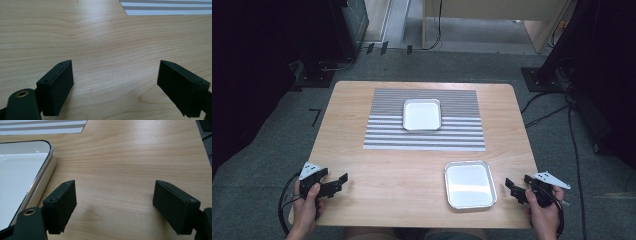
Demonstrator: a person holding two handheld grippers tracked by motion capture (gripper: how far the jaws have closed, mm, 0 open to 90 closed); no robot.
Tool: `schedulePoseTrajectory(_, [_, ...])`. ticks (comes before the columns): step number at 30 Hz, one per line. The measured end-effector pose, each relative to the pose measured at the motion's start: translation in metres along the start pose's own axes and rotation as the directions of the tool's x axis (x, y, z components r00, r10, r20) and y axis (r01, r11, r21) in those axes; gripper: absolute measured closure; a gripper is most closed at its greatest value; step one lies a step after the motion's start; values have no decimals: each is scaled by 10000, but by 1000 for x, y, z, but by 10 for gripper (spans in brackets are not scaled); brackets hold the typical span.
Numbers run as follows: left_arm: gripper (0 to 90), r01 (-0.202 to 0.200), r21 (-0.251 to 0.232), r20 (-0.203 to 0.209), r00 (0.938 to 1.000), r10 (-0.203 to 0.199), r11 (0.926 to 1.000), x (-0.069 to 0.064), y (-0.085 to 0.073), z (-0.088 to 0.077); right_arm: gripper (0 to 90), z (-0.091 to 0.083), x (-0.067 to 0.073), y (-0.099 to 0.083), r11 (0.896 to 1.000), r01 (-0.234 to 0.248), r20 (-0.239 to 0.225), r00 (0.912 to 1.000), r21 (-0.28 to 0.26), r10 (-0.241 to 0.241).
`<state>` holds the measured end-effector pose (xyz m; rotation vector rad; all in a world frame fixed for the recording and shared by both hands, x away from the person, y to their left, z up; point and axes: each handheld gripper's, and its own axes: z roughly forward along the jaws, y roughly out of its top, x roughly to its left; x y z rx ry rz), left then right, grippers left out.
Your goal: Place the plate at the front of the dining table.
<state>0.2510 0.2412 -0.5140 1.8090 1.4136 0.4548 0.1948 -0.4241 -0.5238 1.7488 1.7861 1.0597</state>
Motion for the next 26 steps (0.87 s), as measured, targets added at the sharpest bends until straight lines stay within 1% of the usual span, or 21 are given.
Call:
schedulePoseTrajectory(1, [137,21,54,-63,10000,-21,10000,2,-2,-2,191,-2,0,-2,9999,88,178,9998,52,-89])
schedulePoseTrajectory(3, [138,9,60,-126,9999,-8,10000,3,-3,-3,191,-3,-1,-3,9999,149,248,9996,74,-151])
schedulePoseTrajectory(7, [138,-216,198,-396,9990,224,9996,4,-9,-9,190,-6,2,-5,9993,328,523,9981,205,-338])
schedulePoseTrajectory(8, [138,-276,217,-497,9984,286,9994,3,-10,-10,190,-6,3,-6,9987,445,574,9973,240,-458])
schedulePoseTrajectory(9, [138,-276,217,-497,9984,286,9994,3,-10,-10,190,-6,3,-6,9987,445,574,9973,240,-458])
schedulePoseTrajectory(10, [138,-426,261,-753,9962,445,9988,1,-13,-12,189,-5,6,-6,9969,702,731,9947,348,-726])
schedulePoseTrajectory(11, [138,-426,261,-753,9962,445,9988,1,-13,-12,189,-5,6,-6,9969,702,731,9947,348,-726])
schedulePoseTrajectory(12, [138,-628,313,-973,9931,656,9975,-1,-16,-13,188,-4,9,-7,9942,977,911,9907,455,-1015])
schedulePoseTrajectory(14, [138,-810,390,-1173,9895,850,9960,-4,-16,-12,186,-3,12,-7,9912,1191,1103,9860,575,-1249])
schedulePoseTrajectory(15, [138,-810,390,-1173,9895,850,9960,-4,-16,-12,182,-3,13,-7,9897,1288,1168,9839,622,-1354])
schedulePoseTrajectory(16, [138,-1039,528,-1389,9841,1104,9932,-7,-16,-11,182,-3,13,-7,9897,1285,1166,9839,626,-1351])
schedulePoseTrajectory(17, [136,-1126,568,-1421,9826,1197,9920,-8,-16,-10,182,-3,13,-7,9899,1280,1164,9841,618,-1345])
schedulePoseTrajectory(26, [133,-1091,578,-1428,9829,1164,9924,-8,-16,-10,184,-3,13,-7,9897,1296,1160,9839,613,-1360])
